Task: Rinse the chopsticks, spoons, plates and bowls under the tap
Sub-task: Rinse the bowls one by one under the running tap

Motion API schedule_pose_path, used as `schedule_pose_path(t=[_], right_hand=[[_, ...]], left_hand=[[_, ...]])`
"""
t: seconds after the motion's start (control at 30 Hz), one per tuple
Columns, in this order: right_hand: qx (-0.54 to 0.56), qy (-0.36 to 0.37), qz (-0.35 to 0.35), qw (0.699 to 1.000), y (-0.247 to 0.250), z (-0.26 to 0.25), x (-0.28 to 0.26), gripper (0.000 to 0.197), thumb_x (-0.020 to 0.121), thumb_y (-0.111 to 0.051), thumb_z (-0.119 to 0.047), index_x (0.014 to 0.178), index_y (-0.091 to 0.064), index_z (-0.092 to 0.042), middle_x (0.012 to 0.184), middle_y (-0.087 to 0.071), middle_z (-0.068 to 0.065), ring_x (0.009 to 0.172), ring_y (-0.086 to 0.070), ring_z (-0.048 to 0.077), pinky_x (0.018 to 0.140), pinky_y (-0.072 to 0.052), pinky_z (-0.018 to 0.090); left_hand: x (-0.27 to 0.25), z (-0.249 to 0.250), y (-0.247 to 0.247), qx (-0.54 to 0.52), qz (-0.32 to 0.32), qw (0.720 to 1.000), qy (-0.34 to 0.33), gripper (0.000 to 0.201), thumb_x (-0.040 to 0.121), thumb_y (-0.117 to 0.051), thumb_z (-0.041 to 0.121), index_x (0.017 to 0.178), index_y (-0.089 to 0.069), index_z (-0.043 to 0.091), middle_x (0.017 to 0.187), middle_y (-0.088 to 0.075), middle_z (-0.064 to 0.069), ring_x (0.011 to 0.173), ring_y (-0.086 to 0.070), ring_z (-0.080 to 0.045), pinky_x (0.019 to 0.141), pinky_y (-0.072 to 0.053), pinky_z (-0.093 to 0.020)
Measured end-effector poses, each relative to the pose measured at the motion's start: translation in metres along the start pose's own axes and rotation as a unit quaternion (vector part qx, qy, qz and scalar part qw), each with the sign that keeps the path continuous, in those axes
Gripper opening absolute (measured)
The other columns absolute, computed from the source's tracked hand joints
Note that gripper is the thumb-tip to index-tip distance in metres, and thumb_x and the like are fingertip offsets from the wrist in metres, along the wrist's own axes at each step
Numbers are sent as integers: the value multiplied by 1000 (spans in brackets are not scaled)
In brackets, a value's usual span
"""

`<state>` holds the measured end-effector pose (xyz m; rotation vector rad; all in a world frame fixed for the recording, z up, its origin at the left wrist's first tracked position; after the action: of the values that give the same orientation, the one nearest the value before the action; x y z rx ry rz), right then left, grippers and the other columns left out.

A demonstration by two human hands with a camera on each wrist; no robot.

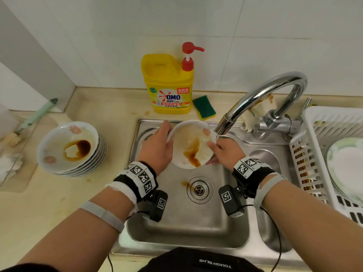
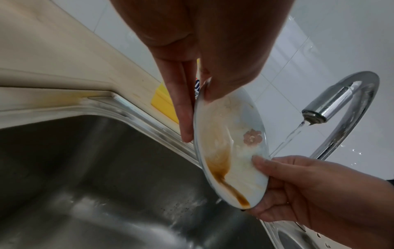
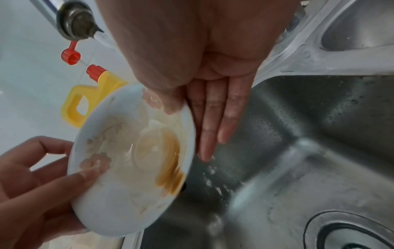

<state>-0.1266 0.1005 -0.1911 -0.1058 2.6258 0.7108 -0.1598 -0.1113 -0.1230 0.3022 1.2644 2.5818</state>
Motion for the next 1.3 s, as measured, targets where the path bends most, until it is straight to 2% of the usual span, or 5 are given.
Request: schedule_pose_path(t=[0.3,0.57,0.8,0.97,1.3], right_hand=[[20,38,-17,999,-4,6,6,19,98,-61,-6,103,-61,-24,98,-76,6,84,-77,20,85,-63,42],[82,-23,40,996,5,-3,9,59,97,-52,-62,100,-72,-7,72,-76,10,70,-77,19,70,-63,34],[-32,44,31,998,5,-3,13,19,102,-58,-20,115,-70,-11,86,-75,2,78,-75,12,81,-64,37],[38,24,57,997,11,-8,9,39,102,-55,-45,105,-71,-10,88,-75,3,76,-76,16,71,-65,37],[139,-14,20,990,-4,8,8,21,106,-51,-16,125,-59,-12,120,-66,9,94,-73,24,78,-64,42]], left_hand=[[6,-2,1,-13,4,1000,3,16,99,-57,21,111,-46,23,78,-53,15,69,-54,-13,61,-44,-34],[8,3,5,-3,15,1000,-21,13,101,-56,20,111,-47,19,89,-55,8,69,-55,-19,59,-45,-32],[7,13,15,42,46,996,-66,12,101,-53,20,112,-48,22,100,-62,4,62,-54,-24,51,-35,-28],[6,20,16,72,54,991,-95,18,99,-55,20,116,-49,24,104,-64,4,58,-57,-22,48,-38,-26],[-4,-43,-41,-197,-81,962,169,20,101,-59,25,117,-63,14,99,-72,-2,81,-73,-15,72,-62,-32]])
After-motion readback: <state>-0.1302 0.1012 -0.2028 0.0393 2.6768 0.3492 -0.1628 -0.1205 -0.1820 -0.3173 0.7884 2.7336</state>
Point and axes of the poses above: each hand's wrist, its own x-axis towards the middle knuckle, its own y-axis out of the back of the hand, z = x × y, the point moved 9 cm from there along x, towards the middle knuckle
